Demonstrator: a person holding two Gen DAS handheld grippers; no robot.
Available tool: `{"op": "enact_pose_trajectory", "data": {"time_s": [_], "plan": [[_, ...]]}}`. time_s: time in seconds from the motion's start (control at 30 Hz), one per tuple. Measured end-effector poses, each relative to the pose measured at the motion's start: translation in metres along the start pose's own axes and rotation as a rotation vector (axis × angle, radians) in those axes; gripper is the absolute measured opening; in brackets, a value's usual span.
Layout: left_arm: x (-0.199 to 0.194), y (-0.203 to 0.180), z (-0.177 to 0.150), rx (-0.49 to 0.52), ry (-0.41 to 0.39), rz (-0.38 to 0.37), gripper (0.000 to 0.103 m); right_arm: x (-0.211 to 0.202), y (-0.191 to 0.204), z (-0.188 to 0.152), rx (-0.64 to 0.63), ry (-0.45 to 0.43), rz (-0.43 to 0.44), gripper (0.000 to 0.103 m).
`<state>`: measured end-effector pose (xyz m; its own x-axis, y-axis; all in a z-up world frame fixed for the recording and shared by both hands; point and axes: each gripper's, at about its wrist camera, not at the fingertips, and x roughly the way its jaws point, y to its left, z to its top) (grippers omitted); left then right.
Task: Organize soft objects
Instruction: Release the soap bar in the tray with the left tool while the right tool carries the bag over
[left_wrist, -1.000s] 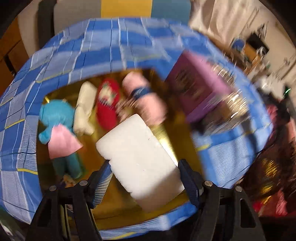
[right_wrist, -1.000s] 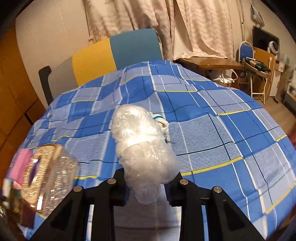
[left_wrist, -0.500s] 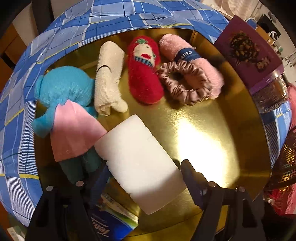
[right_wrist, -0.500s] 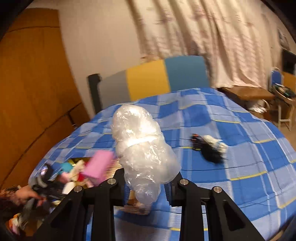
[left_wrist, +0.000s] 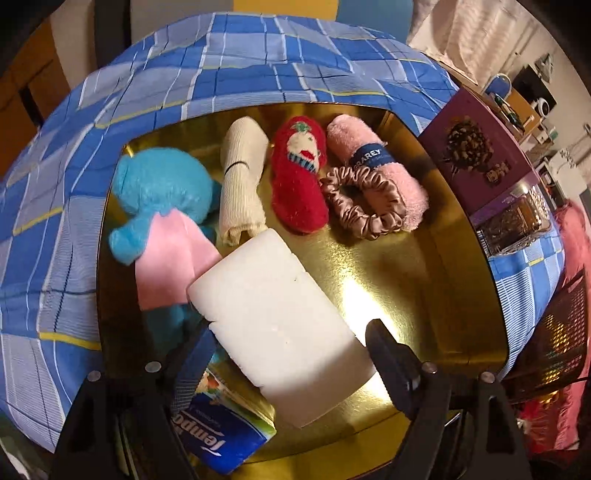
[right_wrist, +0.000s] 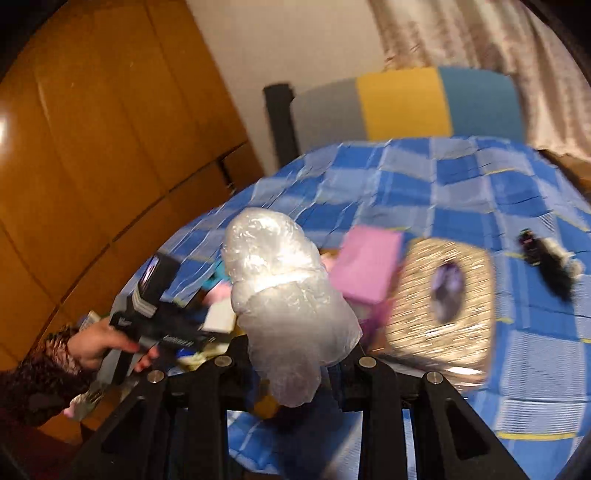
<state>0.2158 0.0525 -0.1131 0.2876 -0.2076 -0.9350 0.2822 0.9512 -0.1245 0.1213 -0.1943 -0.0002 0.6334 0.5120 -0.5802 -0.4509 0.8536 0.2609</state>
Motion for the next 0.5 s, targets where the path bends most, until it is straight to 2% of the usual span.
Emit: {"op": "enact_pose_trajectory", "data": {"time_s": [0.17,0.27,0.3,0.33,0.37,0.4,0.47,0.5], "plan": [[0.004,-0.007,0.000,0.016,0.016,-0.025,0.084,0.027,0.019,-0.004,-0.008,0.056,0.041,0.030],[-0.018,-0.001,0.000,-0.029,-0.067,-0.065,0.085,0.034,0.026,-0.006,-0.003,0.068,0.051,0.030],[-0.020,-0.001,0.000,-0.014,-0.077,-0.057,0.091,0.035,0.027,-0.007,-0.003,0.069,0.052,0.030],[-0.017,-0.003,0.001,0.020,-0.053,-0.021,0.093,0.039,0.027,-0.007,-0.003,0.073,0.054,0.030],[-0.014,-0.005,0.001,0.052,-0.025,0.045,0.093,0.041,0.027,-0.007,-0.002,0.077,0.055,0.030],[-0.016,-0.003,0.002,0.057,-0.032,0.073,0.093,0.043,0.027,-0.006,0.000,0.080,0.056,0.030],[-0.022,0.000,0.001,0.030,-0.050,-0.006,0.094,0.048,0.028,-0.006,0.000,0.090,0.056,0.030],[-0.021,0.000,0.000,0.038,-0.039,0.006,0.095,0.053,0.029,-0.005,0.001,0.101,0.056,0.030]]}}
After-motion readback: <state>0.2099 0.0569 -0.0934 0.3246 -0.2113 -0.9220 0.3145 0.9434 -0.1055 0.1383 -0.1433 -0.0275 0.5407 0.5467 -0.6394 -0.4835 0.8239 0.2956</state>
